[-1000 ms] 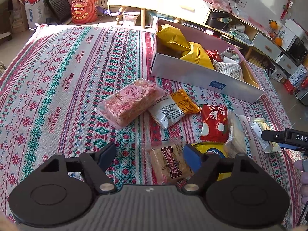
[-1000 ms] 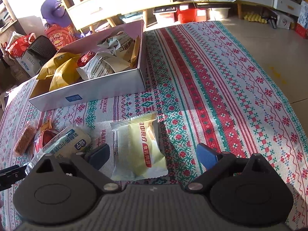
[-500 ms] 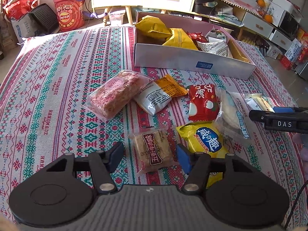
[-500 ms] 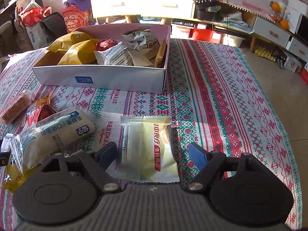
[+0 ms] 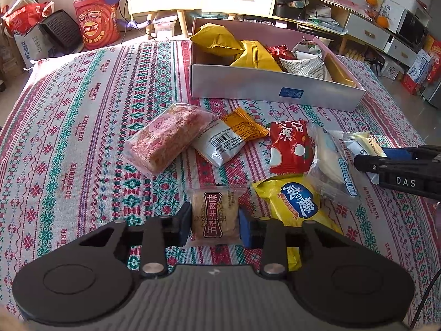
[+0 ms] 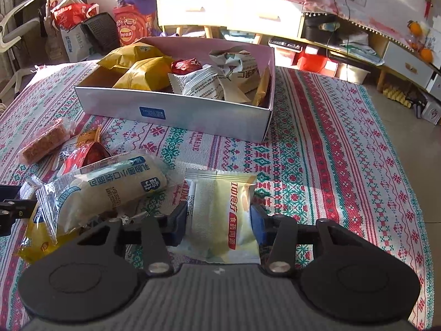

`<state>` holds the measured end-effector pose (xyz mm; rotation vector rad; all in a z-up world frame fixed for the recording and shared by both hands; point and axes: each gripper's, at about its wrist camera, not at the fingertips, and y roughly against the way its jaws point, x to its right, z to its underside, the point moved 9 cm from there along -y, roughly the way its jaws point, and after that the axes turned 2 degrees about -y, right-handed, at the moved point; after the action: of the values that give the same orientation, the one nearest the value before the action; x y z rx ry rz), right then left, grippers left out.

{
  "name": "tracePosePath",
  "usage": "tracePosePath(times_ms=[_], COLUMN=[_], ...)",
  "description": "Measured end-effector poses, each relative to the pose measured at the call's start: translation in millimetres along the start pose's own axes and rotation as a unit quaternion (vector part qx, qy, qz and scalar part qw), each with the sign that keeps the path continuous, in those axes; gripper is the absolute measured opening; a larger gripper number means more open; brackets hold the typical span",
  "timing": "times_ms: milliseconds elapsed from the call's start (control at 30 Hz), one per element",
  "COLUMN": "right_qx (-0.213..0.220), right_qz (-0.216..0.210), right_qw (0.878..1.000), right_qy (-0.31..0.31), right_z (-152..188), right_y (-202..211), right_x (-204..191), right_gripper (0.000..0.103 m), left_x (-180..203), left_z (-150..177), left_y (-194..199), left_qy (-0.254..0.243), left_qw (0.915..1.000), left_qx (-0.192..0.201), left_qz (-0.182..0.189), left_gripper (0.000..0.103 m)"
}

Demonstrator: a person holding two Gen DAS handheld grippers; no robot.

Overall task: Organize snacks
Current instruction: 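Grasp the printed bread bag with the left gripper while the right grasps a white packet, then carry both snacks into the pink box and open both grippers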

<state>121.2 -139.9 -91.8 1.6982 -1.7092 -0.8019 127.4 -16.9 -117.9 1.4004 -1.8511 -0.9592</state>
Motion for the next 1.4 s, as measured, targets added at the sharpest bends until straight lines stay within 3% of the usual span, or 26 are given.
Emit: tracePosePath(times_ms=[300, 633, 933, 1400], right_qx=[-0.022, -0.028, -0.006, 0.077], right_qz=[-0.023, -0.053, -0.073, -0.108], right_qw=[0.999, 0.993, 0.987, 0.977], right_qy=[-0.038, -0.098, -0.146, -0.167], right_z=[-3, -14, -42, -99], right_y=[11, 29, 39, 16], right_x=[2, 10, 17, 26], right_gripper=[0.043, 0.043, 0.043, 0.043], left_x=[-4, -3, 16, 40], left_z=[-5, -27, -62, -127], left_y=[8, 28, 40, 1], left_qy=[0.018, 0.023, 0.015, 0.005], left_qw=[0.9997, 0.9989, 0.9972, 0.9962], left_qx=[0.002, 0.032, 0.065, 0.075], left_qz=[0.015, 0.026, 0.035, 0.043], left_gripper=[0.041, 0.041, 0.041, 0.041])
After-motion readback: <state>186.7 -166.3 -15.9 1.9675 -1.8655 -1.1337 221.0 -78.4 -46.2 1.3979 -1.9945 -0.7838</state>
